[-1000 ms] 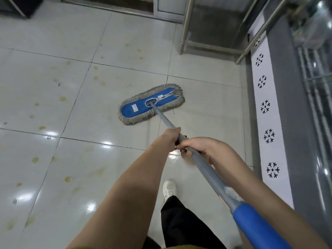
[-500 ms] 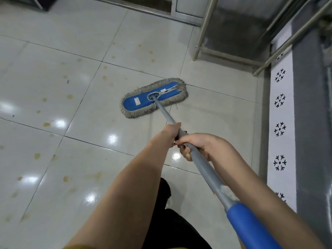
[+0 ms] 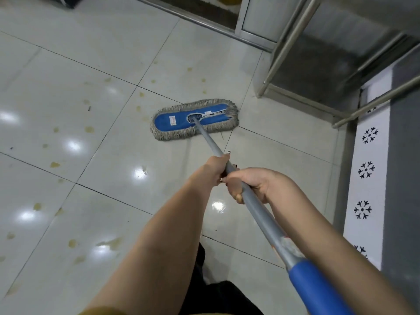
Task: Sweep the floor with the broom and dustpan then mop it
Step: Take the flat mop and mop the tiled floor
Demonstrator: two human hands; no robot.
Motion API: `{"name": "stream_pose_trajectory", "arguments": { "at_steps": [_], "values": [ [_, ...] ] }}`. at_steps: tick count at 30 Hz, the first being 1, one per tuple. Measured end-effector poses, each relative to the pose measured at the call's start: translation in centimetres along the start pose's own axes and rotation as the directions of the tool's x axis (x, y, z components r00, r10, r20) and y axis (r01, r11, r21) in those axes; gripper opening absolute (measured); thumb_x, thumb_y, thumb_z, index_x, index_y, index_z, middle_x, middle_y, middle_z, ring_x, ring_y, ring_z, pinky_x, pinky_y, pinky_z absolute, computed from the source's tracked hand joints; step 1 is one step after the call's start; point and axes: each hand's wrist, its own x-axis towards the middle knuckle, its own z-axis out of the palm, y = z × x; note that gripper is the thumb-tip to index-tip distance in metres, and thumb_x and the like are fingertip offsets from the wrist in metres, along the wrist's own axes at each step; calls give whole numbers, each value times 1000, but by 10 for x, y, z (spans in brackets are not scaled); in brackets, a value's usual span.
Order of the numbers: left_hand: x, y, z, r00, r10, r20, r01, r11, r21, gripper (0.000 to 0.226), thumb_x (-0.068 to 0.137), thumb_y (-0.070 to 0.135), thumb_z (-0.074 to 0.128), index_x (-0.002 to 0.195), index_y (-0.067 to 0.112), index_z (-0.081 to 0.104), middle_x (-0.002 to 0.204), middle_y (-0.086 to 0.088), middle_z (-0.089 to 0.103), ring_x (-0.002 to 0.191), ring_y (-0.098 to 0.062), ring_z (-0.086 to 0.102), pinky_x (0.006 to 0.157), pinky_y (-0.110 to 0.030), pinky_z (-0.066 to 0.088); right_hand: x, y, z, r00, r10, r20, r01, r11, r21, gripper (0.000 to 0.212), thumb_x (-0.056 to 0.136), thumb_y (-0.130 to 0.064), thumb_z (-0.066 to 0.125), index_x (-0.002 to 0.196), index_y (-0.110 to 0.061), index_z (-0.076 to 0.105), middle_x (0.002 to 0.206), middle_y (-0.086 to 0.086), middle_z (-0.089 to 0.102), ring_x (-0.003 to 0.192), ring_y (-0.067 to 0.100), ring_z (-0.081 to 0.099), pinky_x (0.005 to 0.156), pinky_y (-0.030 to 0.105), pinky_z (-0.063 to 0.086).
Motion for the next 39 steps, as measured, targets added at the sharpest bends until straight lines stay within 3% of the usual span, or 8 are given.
{"name": "stream_pose_trajectory", "arguments": {
  "at_steps": [5,13,18,24,26,28,30,39],
  "values": [
    [13,44,3,1000,17,9,-16,997,-72,31,98,29,46,78,6,48,64,-6,59,32,-10,57,34,-15,43,2,-51,-10,1000,12,3,-12,999,-37,28,94,-11,54,68,-8,44,35,2,45,24,7,41,30,11,39],
    [43,95,27,1000,15,-3,-16,976,-217,30,98,27,49,80,3,47,62,-8,60,34,-12,59,41,-19,48,18,-115,-47,994,72,83,-66,995,-75,30,94,-15,55,68,-10,43,40,1,46,26,4,40,31,13,39],
    [63,137,68,998,57,-38,-66,949,-309,29,99,23,48,78,3,46,65,-10,57,32,-12,57,33,-17,43,24,-167,-96,992,96,84,-80,981,-178,30,94,-17,56,68,-9,43,41,0,45,26,4,40,31,12,38],
    [94,187,113,995,73,-74,-93,939,-331,34,98,28,47,73,4,49,49,-3,62,47,-16,60,57,-24,51,29,-231,-151,989,116,87,-88,958,-274,30,95,-18,55,69,-9,43,40,0,45,26,4,40,30,12,37],
    [101,201,120,994,73,-86,-100,921,-375,33,99,27,47,75,3,48,46,-3,62,37,-12,60,45,-20,50,31,-248,-160,987,129,94,-96,950,-298,30,95,-18,55,69,-9,43,40,0,46,26,4,41,31,12,38],
    [107,212,124,990,71,-119,-115,900,-420,31,98,25,48,78,2,46,57,-8,62,34,-11,59,37,-19,47,34,-263,-165,985,142,101,-104,943,-315,31,95,-19,55,68,-8,43,40,-1,46,26,4,41,31,12,38],
    [114,223,126,987,72,-145,-131,881,-454,30,98,24,49,78,2,45,66,-11,58,34,-11,58,37,-19,47,37,-278,-167,983,151,101,-111,940,-322,31,95,-18,55,67,-8,44,40,-1,46,26,5,41,31,13,39],
    [155,290,98,978,71,-194,-172,801,-574,28,98,21,49,79,1,43,66,-12,52,31,-13,55,32,-18,44,65,-361,-145,984,154,89,-105,907,-409,32,95,-20,55,67,-8,45,41,-1,46,26,5,43,32,14,40]
  ]
}}
